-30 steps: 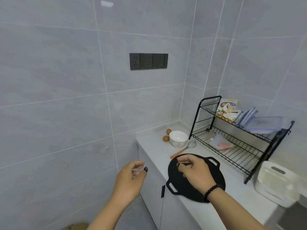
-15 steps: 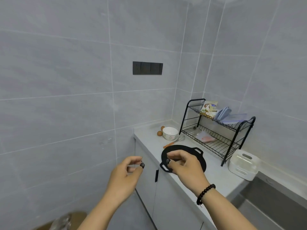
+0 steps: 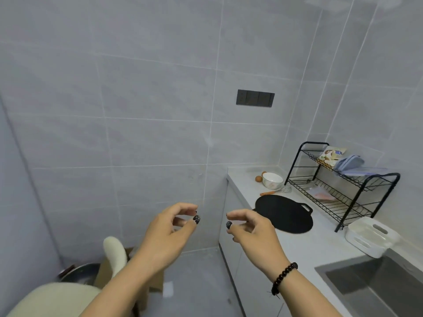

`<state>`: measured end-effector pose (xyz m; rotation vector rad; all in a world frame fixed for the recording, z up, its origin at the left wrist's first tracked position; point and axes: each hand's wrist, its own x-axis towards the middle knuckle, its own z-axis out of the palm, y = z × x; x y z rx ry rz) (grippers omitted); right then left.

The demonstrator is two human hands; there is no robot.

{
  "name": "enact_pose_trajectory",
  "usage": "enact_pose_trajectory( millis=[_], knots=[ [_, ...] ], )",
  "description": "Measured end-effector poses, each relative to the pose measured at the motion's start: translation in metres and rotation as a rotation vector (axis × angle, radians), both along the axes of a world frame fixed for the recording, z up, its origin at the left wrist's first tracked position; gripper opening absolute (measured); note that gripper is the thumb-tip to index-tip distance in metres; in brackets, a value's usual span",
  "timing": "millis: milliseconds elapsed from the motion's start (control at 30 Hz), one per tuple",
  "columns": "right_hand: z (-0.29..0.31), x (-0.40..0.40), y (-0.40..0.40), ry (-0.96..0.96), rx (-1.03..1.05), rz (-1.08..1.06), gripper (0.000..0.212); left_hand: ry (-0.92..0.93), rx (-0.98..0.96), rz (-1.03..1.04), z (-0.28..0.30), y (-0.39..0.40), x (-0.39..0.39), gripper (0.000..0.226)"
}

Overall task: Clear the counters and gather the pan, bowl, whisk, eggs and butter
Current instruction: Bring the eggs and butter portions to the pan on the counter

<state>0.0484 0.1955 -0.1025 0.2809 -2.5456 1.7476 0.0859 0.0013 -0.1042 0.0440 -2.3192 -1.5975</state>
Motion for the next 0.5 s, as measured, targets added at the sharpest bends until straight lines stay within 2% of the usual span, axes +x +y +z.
enact_pose_trajectory(
  millis=[200, 500],
  knots=[
    [0.005, 0.054, -0.057, 0.006, -0.028, 0.163, 0.016, 0.013, -0.035, 0.167, 0.017, -0.054, 0.085, 0.019],
    [0.037, 0.113, -0.154, 0.123, -0.045, 0.362, 0.016, 0.053, -0.019, 0.365, 0.029, -0.134, 0.174, 0.023]
  ],
)
